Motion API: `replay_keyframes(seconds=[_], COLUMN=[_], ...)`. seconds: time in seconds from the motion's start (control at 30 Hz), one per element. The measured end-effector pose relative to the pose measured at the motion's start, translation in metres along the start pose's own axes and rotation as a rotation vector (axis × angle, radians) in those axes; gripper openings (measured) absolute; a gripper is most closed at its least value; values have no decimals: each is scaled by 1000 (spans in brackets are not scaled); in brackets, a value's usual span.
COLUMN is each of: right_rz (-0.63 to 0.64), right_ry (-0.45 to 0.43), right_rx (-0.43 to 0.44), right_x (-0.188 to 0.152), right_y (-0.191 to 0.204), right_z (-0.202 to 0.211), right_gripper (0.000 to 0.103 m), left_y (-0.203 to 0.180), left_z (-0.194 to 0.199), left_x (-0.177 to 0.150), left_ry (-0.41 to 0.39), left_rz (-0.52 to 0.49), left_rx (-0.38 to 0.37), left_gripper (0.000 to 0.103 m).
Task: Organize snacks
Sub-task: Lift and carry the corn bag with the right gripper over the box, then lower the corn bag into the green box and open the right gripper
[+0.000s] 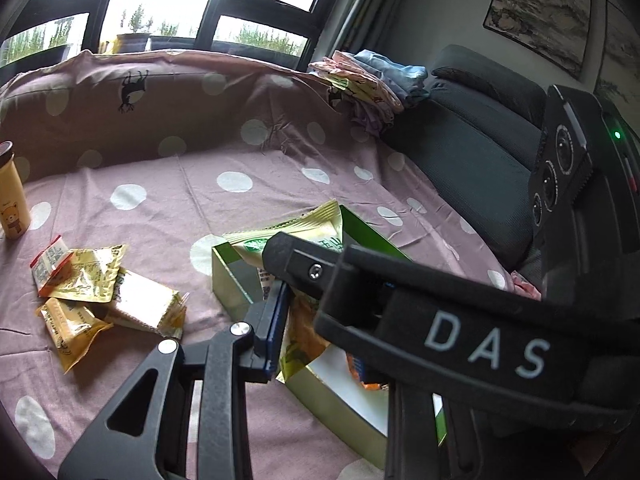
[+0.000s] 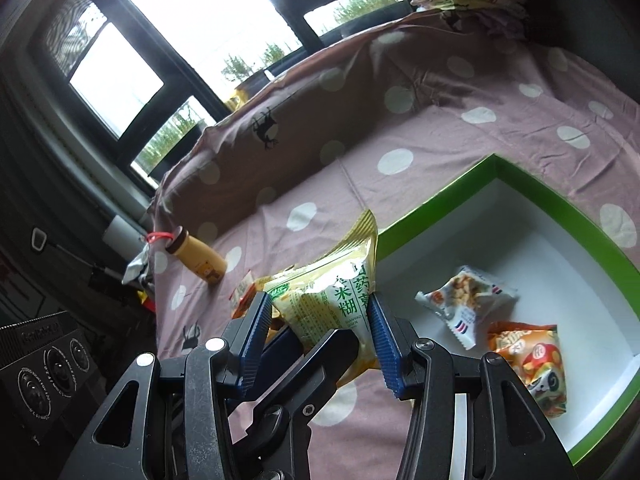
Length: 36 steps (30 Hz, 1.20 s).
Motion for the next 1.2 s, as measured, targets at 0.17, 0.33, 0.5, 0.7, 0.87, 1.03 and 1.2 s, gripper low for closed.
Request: replay_keyframes(seconds=[0.17,0.33,0.5,0.7,0.87,1.03,1.2], right_rz=[-41,-75,-109,-141,-183,-233,-282], right_ry=[-22,-33,-18,11,50,81,104], right_rx=[-50,-93,-115,-131,-133,-139,-143], right_x=[10,16,18,17,15,13,11], right_y=[-23,-43,-59,-74,-87,-100,-114], right_z=[5,9,7,0,-9,-17,-24], right_gripper=[53,53,53,53,53,53,53], left_y=[-16,-27,-33,-34,-32,-32,-31], left_z=[-20,-36,-53,-67,-80,-93,-106], left_x=[2,0,-4,-10,-16,-23,-29], left_ry=[31,66,109,157,221,273,325], left_rz=[-19,-20,-14,4,13,26,46], left_rx=[-51,-92,-100,-106,-94,-96,-92], left_gripper=[26,26,26,26,26,26,26])
Point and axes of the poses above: each gripper's, at about its wrist camera, not at the fingertips, and z roughly against the way its jaws point, y to its left, x to its top, the point moved 9 cm from there along -z, roughly the way its jaws point, and after that the axes turned 5 degrees about -z, right-handed, at the moved point
